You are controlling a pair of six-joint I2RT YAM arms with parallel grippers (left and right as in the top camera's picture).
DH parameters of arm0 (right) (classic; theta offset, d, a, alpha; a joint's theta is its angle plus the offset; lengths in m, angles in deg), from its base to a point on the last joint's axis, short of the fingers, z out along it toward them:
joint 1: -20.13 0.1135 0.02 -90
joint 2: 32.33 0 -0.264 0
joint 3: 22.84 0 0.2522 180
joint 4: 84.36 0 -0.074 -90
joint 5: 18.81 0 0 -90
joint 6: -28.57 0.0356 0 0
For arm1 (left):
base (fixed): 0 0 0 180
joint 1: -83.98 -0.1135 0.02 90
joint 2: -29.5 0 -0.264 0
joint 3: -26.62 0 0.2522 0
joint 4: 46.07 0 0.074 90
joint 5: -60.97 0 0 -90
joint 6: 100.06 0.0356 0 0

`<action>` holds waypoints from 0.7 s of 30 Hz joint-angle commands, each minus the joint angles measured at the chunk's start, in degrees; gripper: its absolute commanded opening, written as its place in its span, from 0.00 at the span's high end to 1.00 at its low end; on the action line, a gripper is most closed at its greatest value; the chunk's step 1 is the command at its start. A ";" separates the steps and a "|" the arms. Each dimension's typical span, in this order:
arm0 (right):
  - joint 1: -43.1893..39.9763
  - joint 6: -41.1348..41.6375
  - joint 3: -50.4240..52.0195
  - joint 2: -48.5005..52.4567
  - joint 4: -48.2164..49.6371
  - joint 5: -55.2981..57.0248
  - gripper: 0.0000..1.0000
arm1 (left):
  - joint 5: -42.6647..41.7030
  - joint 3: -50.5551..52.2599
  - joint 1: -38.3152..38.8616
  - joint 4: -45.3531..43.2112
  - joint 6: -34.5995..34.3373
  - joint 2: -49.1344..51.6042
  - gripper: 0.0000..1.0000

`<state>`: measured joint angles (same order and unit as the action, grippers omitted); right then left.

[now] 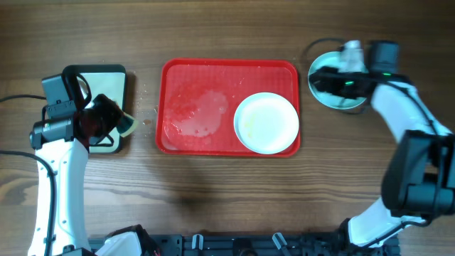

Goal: Clean dirty plates on tray and stack at the side
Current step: 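Grasp the white plate rim with the right gripper and pull it toward center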

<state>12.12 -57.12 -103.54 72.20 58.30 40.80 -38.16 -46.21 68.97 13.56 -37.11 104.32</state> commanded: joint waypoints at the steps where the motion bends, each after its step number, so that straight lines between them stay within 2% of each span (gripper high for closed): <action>1: 10.78 -10.54 0.22 -0.57 -3.32 12.72 0.30 | -0.70 0.26 -0.28 -0.37 1.14 0.20 0.95; 2: 13.64 -8.48 0.22 -0.59 -5.25 17.11 0.30 | -0.68 0.26 -0.28 -0.37 1.14 0.20 0.95; 4: 15.61 -5.18 0.22 -0.59 -7.34 18.43 0.32 | -0.70 0.28 -0.28 -0.37 1.14 0.20 0.95; 5: 16.55 -2.47 0.22 -0.59 -8.79 18.86 0.39 | -0.70 0.31 -0.28 -0.39 1.14 0.20 0.95; 7: 17.62 1.70 0.22 -0.59 -10.97 20.44 0.43 | -0.70 0.31 -0.28 -0.39 1.14 0.20 0.95; 12: 17.81 1.70 0.24 0.35 -10.58 20.50 0.49 | -0.70 0.31 -0.26 -0.44 1.14 0.20 0.95; 21: 18.21 4.87 0.22 2.73 -13.79 14.14 0.51 | -0.70 0.31 -0.26 -0.66 1.14 0.20 0.95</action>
<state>29.84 -54.52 -103.47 73.73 44.73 58.72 -38.16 -46.21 68.97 13.32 -37.11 104.34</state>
